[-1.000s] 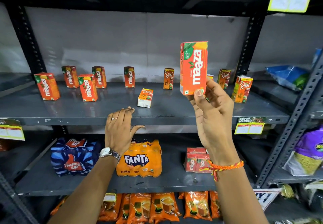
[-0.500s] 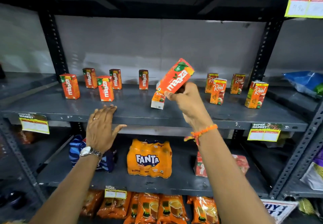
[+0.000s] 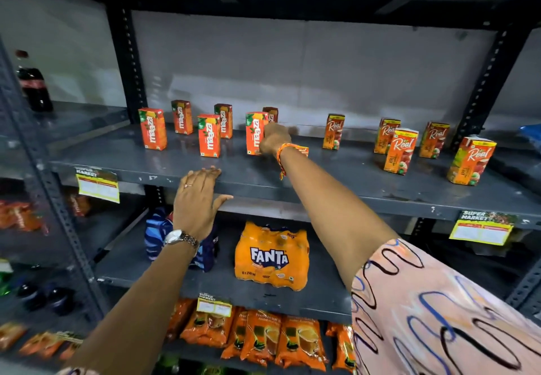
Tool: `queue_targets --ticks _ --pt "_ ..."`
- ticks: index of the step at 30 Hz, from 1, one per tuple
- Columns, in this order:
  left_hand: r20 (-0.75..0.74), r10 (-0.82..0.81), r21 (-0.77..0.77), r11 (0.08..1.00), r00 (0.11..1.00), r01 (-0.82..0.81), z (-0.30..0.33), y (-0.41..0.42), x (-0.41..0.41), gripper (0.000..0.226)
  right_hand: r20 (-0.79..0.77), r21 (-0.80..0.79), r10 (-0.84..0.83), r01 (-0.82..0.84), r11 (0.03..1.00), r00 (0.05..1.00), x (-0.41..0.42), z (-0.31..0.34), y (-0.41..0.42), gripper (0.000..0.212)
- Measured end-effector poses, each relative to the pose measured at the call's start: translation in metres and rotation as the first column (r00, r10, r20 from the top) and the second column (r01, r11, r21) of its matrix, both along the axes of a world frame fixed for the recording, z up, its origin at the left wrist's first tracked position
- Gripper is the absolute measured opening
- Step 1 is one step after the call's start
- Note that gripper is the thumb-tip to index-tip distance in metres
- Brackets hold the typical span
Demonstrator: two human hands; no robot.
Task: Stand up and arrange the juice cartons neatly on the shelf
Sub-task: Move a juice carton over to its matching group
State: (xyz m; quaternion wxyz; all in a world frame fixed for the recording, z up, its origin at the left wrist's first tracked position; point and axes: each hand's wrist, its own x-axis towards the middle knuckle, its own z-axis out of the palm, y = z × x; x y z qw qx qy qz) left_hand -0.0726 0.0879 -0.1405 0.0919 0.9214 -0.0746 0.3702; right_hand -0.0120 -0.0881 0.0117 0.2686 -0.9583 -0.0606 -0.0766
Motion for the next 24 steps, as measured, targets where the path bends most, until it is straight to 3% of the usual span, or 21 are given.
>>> queue_targets --ticks 12,17,19,22,24 --pt "0.075 0.007 0.017 1.000 0.997 -0.008 -0.008 0.002 0.009 0.060 0.027 -0.081 -0.027 0.029 0.996 0.999 0.007 -0.008 0.005 0.041" --pt "0.084 0.006 0.013 1.000 0.996 -0.007 -0.011 0.003 0.012 0.060 0.234 -0.020 -0.189 0.199 0.980 0.954 -0.002 -0.001 -0.017 0.029" --pt "0.087 0.012 0.014 1.000 0.996 -0.014 -0.012 0.002 0.013 0.061 0.303 0.024 -0.304 0.312 0.950 0.903 -0.010 -0.012 -0.037 0.038" --pt "0.098 0.013 0.015 1.000 0.995 -0.015 -0.012 0.002 0.013 0.061 0.177 0.042 -0.430 0.430 0.902 0.885 -0.016 -0.034 -0.048 0.060" --pt "0.103 0.011 0.014 1.000 0.995 -0.013 -0.012 0.002 0.013 0.061 0.113 0.002 -0.425 0.427 0.904 0.898 -0.017 -0.041 -0.042 0.062"
